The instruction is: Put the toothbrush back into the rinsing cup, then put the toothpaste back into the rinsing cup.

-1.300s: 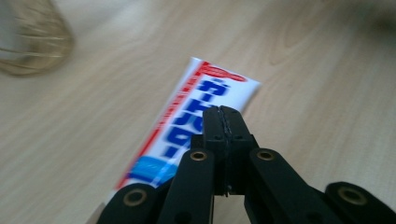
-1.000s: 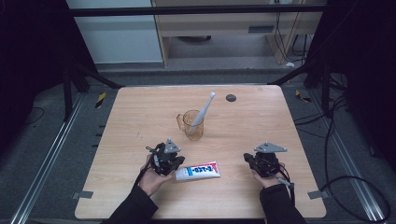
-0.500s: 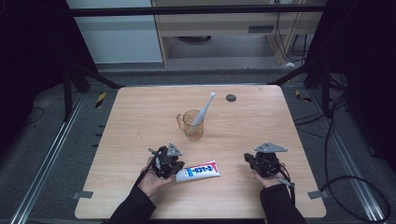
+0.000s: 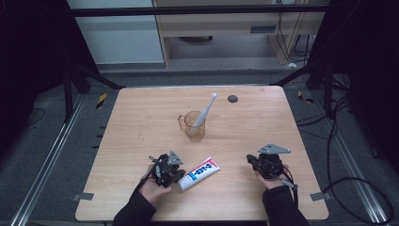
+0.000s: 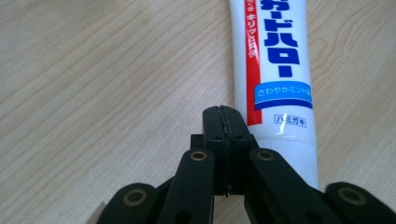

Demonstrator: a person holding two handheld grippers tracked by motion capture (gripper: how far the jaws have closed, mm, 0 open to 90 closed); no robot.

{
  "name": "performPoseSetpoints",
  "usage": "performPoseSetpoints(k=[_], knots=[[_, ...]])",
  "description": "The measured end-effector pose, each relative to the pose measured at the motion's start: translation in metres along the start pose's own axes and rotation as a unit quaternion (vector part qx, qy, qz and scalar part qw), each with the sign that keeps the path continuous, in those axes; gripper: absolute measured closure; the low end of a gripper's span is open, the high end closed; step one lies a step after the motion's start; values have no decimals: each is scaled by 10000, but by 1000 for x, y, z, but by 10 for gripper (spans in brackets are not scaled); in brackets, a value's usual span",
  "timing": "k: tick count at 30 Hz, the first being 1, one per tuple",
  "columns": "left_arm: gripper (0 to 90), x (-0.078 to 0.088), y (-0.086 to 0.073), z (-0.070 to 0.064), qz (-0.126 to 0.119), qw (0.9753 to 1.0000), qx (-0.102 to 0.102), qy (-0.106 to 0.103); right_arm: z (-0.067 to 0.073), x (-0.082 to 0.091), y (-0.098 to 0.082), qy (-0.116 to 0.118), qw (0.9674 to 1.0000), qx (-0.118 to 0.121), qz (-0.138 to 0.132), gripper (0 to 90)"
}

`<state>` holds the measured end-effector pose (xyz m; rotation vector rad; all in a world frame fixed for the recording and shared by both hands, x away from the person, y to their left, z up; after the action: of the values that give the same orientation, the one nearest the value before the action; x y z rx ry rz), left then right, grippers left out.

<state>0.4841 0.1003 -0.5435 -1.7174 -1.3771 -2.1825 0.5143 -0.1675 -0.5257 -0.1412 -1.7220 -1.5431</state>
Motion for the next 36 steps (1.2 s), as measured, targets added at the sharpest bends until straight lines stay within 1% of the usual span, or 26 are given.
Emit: performPoseSetpoints(k=[2,4,7,8,11,17,22,25,27,30,32,34,36], knots=[[896,1,0,-2,5,10000,-19,10,0,0,0,-4,10000,-8,-4,891],[895,1,0,0,1,10000,4,28,-1,0,0,-7,10000,-7,-13,890],[889,3,2,6,-87,9998,155,110,-2,1,1,-18,10000,-20,-30,888],[886,5,3,9,-104,9997,173,136,-2,1,1,-27,10000,-21,-37,886],[872,13,9,14,-261,9990,296,198,-4,2,2,-40,10000,-66,-56,879],[827,23,21,15,-436,9983,308,246,-9,4,3,-114,9999,-73,-98,850],[759,25,31,11,-507,9981,253,260,-15,7,5,-204,9996,-102,-158,825],[669,26,39,6,-544,9980,199,264,-18,9,5,-239,9995,-142,-172,813],[603,27,43,3,-538,9982,145,231,-19,9,5,-277,9994,-117,-179,800],[528,28,49,-3,-528,9984,50,187,-22,10,5,-322,9992,-146,-201,780],[490,28,53,-8,-512,9985,-46,172,-25,11,5,-363,9990,-146,-214,762],[473,28,56,-12,-500,9985,-118,166,-26,11,6,-367,9989,-159,-237,755],[454,28,59,-14,-509,9985,-139,145,-28,12,5,-390,9988,-160,-245,751]])
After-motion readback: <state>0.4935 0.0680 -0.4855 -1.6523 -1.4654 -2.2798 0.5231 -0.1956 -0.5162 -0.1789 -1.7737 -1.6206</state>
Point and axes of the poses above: each handheld gripper's, and its own axes: x roughly backward along the jaws, y roughly out of its top, z roughly to its left, the point moved 9 cm from there along -x, roughly forward along the jaws
